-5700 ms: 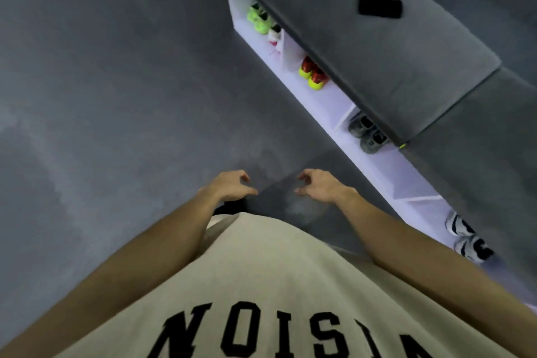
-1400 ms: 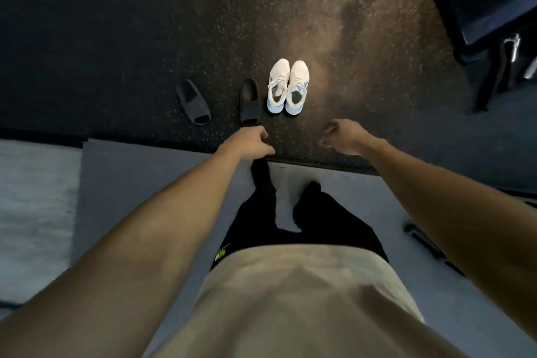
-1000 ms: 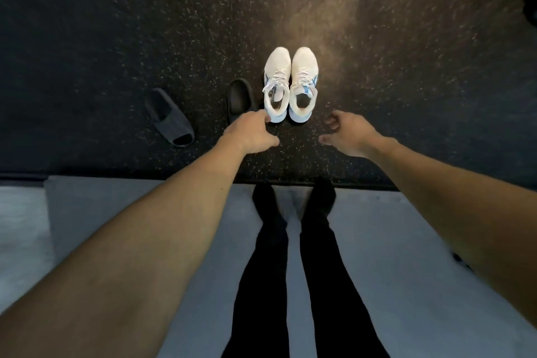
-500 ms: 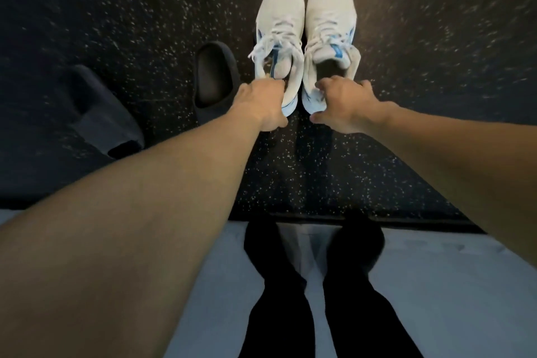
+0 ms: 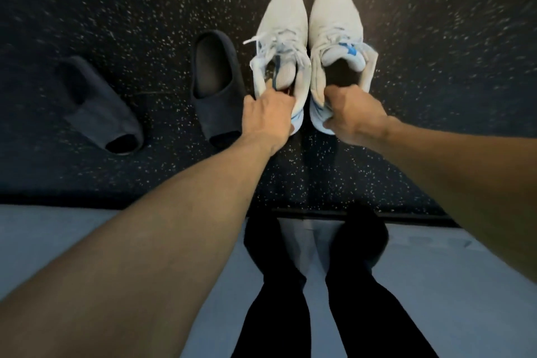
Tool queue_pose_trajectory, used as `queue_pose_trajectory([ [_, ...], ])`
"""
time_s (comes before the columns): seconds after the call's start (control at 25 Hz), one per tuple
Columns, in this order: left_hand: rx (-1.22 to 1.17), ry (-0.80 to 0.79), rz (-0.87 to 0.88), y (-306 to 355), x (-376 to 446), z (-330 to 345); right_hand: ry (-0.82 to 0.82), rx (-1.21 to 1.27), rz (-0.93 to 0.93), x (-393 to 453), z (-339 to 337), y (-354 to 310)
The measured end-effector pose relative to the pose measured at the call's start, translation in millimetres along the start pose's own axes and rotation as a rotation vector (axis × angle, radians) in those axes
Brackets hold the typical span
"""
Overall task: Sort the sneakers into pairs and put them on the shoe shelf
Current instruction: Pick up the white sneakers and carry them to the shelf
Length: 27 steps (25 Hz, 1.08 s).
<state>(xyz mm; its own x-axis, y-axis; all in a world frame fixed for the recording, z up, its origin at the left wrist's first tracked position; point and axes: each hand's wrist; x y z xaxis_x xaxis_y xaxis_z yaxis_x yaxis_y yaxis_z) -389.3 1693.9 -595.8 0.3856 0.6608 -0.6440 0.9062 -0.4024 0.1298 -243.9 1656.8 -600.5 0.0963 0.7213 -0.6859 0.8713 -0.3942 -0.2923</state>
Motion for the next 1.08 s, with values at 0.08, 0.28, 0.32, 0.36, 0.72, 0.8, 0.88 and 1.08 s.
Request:
queue_pose_trajectory([
  [0.08, 0.017, -0.016, 0.017, 11, -36, -21, -0.037, 0.011, 0.016, -44, -16, -6],
  [0.28, 0.049, -0.041, 0.058, 33, -125, -83, -0.096, 0.039, 0.018, -140, -66, -28],
  [0.32, 0.053, -0.046, 0.059, 37, -146, -102, -0.116, 0.043, 0.014, -163, -86, -34],
  [0.36, 0.058, -0.033, 0.065, 42, -167, -124, -0.123, 0.048, 0.007, -185, -106, -40],
  [0.72, 0.008, 0.092, 0.086, 84, -351, -309, -0.026, 0.060, -0.052, -380, -269, -106],
  [0.8, 0.012, 0.106, 0.089, 90, -389, -336, -0.001, 0.048, -0.072, -419, -290, -116],
  [0.88, 0.024, 0.114, 0.087, 94, -416, -348, 0.014, 0.036, -0.069, -445, -299, -122],
  [1.08, 0.026, 0.123, 0.063, 108, -478, -368, 0.046, 0.013, -0.106, -508, -314, -133],
])
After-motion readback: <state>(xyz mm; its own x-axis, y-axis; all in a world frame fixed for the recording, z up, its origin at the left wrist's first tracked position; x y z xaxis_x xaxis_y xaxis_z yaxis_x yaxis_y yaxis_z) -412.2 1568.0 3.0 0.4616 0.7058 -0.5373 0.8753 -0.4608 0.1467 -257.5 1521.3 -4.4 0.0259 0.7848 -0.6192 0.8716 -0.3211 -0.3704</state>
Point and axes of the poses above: each hand's wrist, its own x-axis towards the middle knuckle, its own z-axis out of the palm, y = z × x, and after that the axes turned 3 degrees about z, right-handed
